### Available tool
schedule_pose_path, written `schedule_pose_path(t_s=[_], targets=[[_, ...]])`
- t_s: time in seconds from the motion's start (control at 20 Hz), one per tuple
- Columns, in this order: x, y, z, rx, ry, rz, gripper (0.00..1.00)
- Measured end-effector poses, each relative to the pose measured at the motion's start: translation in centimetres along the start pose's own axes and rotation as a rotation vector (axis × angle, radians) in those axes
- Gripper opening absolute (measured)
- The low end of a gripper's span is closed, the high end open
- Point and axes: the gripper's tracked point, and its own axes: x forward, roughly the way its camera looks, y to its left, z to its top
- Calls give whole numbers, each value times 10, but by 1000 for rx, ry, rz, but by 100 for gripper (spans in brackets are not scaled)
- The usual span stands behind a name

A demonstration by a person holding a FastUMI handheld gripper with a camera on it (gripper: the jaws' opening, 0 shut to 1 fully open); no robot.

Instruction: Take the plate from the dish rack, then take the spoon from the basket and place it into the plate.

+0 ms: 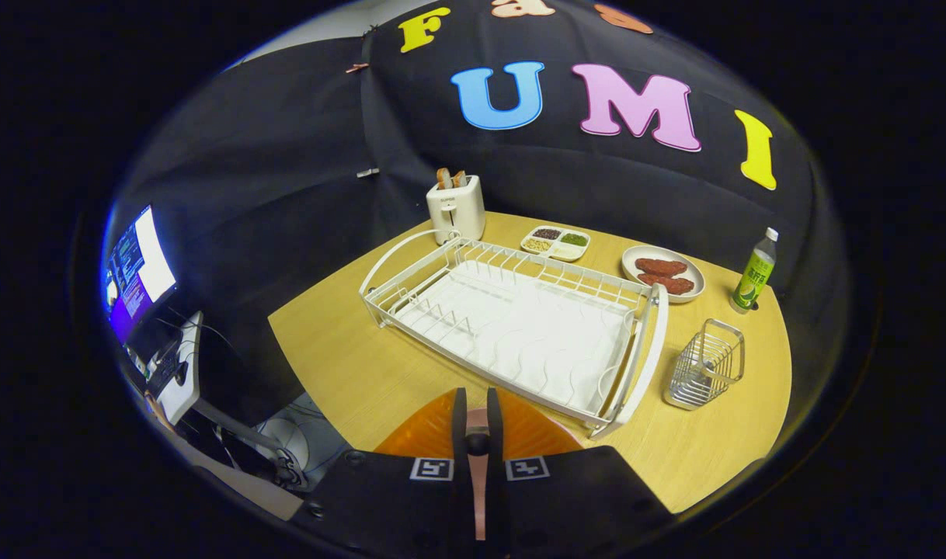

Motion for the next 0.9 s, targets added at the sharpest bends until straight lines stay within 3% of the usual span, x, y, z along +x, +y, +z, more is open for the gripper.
schedule_pose_path(t_s=[0.15,0.6,0.9], targets=[[-3,-2,-11,-29,-4,11,9],[-16,-20,-75,-15,154,-6,15],[-14,-26,-75,-18,173,-39,22]])
